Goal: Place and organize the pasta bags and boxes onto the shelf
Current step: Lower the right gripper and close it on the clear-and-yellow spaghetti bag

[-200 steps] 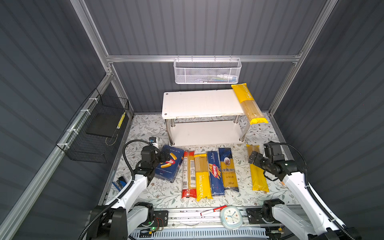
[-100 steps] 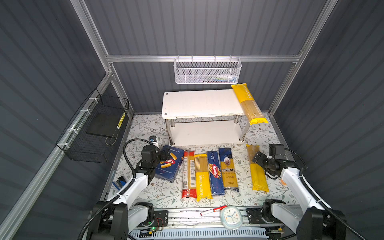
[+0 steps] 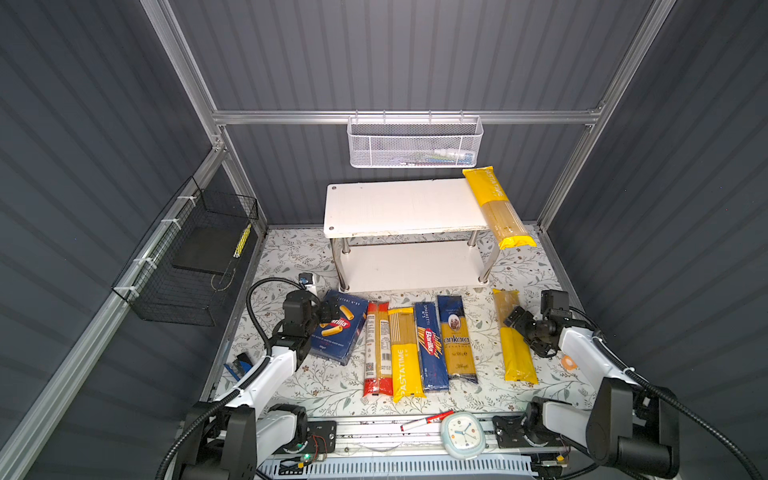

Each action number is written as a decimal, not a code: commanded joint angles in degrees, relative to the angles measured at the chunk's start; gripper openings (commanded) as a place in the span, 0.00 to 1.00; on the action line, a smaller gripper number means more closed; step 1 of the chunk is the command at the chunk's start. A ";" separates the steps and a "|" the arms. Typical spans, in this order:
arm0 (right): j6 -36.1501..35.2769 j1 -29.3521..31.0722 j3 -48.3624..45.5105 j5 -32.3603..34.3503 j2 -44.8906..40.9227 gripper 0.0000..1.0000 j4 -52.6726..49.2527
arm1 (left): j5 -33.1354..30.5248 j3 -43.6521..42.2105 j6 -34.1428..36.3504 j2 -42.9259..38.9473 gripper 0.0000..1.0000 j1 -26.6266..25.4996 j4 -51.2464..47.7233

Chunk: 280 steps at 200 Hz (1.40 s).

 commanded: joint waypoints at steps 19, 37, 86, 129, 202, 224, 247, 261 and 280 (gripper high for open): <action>2.13 2.51 -1.45 -6.48 -0.64 0.99 -0.78 | 0.27 -0.29 0.85 -0.53 0.99 -0.31 0.89; 3.43 6.25 -1.68 -5.53 -1.87 0.99 -2.07 | 0.26 -0.16 0.85 -0.42 0.99 -0.30 0.81; 4.87 14.19 1.47 8.00 -6.62 0.99 -10.70 | 0.10 0.06 0.85 -0.02 1.00 -0.35 0.63; 3.68 20.61 6.37 16.28 0.80 0.99 -15.84 | 0.01 0.15 0.76 0.10 1.00 -0.30 0.53; 2.24 19.99 6.48 15.40 4.02 0.99 -12.25 | -0.08 0.22 0.76 0.27 1.00 -0.30 0.49; 2.27 19.88 6.78 15.75 5.36 0.99 -10.58 | -0.15 0.46 0.76 0.51 0.99 -0.32 0.37; 2.07 19.88 7.37 14.54 6.92 0.99 -9.33 | -0.17 -0.03 0.78 -0.16 1.00 -0.36 0.63; 2.40 19.88 7.50 14.75 7.57 0.99 -9.31 | -0.25 -0.07 0.65 -0.26 1.00 -0.35 0.72; 2.79 19.80 7.21 15.53 7.99 0.99 -9.43 | -0.14 0.06 0.71 0.03 0.99 -0.33 0.63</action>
